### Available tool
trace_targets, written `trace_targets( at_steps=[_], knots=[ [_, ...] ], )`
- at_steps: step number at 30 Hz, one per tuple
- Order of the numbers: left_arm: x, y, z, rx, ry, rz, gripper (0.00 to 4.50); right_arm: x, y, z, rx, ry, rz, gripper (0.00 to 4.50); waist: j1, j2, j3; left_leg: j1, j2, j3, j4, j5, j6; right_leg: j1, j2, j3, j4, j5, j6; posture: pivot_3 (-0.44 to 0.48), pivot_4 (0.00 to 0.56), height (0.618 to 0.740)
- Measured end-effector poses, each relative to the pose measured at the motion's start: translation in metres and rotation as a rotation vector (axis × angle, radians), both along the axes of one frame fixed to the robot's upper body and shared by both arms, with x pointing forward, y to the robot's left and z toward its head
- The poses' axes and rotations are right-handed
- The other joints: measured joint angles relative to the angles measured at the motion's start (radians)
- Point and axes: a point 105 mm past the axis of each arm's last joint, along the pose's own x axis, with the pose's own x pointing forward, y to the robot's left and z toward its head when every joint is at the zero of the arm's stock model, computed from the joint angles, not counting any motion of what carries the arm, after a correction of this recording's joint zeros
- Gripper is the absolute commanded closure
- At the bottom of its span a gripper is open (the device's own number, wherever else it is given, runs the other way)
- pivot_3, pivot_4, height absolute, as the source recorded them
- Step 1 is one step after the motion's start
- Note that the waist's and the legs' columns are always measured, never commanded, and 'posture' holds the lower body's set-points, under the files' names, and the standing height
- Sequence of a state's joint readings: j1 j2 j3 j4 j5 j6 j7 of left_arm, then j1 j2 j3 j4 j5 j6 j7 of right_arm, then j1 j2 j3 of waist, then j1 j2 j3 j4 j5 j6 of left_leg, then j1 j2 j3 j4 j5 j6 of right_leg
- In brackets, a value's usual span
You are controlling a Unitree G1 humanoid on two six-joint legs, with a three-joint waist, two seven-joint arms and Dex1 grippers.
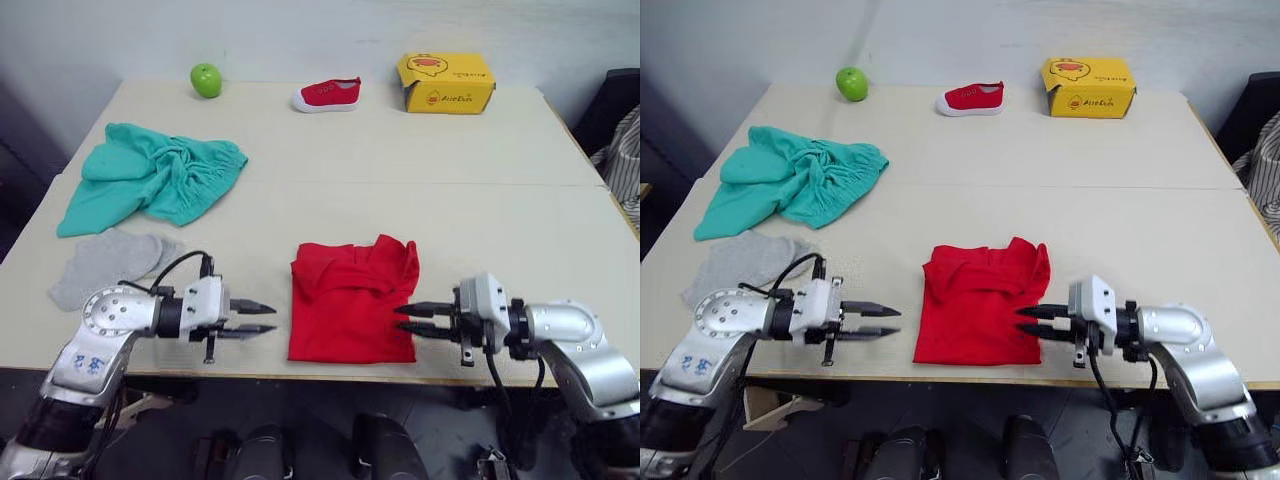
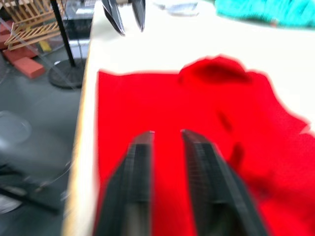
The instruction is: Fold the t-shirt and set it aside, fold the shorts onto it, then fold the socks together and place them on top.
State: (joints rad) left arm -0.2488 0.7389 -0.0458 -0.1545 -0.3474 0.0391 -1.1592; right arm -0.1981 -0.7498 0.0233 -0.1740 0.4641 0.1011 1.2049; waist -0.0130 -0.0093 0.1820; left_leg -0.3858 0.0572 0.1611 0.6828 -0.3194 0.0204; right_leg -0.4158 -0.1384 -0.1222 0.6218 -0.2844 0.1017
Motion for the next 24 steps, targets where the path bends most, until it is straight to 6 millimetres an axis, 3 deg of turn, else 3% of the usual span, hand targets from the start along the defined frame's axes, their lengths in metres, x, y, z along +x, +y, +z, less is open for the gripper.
trace_targets(
  at_steps=[7, 10, 20, 24],
  knots=[
    [0.012, -0.032, -0.045, 0.107, -0.024, -0.113, 4.48, 0.025, 0.018, -0.034, -0.104, -0.043, 0.068, 4.50, 0.008, 0.000, 0.000, -0.001, -0.003, 0.002, 0.001, 0.000, -0.001, -0.001, 0.003, 0.001, 0.000, 0.000, 0.000, 0.000, 0.150, 0.740],
    [0.019, -0.045, -0.046, 0.101, -0.081, -0.129, 4.48, 0.035, 0.026, -0.039, -0.112, -0.072, 0.079, 4.50, 0.008, 0.000, 0.000, -0.001, -0.003, 0.002, 0.001, 0.000, 0.000, -0.001, 0.003, 0.002, 0.002, 0.000, 0.001, 0.000, 0.150, 0.740],
    [0.055, -0.042, -0.042, 0.124, -0.222, -0.035, 4.48, 0.072, 0.020, -0.041, -0.159, -0.159, 0.001, 4.50, 0.005, 0.000, 0.000, 0.000, -0.003, 0.002, 0.002, 0.001, 0.000, 0.000, 0.003, 0.002, 0.004, 0.000, 0.001, 0.000, 0.150, 0.740],
    [0.075, -0.043, -0.036, 0.115, -0.261, 0.037, 4.48, 0.090, 0.027, -0.035, -0.093, -0.201, -0.092, 4.50, 0.000, 0.000, 0.000, -0.001, -0.003, 0.002, 0.002, 0.001, 0.000, 0.000, 0.003, 0.002, 0.005, 0.000, 0.001, 0.000, 0.150, 0.740]
  ],
)
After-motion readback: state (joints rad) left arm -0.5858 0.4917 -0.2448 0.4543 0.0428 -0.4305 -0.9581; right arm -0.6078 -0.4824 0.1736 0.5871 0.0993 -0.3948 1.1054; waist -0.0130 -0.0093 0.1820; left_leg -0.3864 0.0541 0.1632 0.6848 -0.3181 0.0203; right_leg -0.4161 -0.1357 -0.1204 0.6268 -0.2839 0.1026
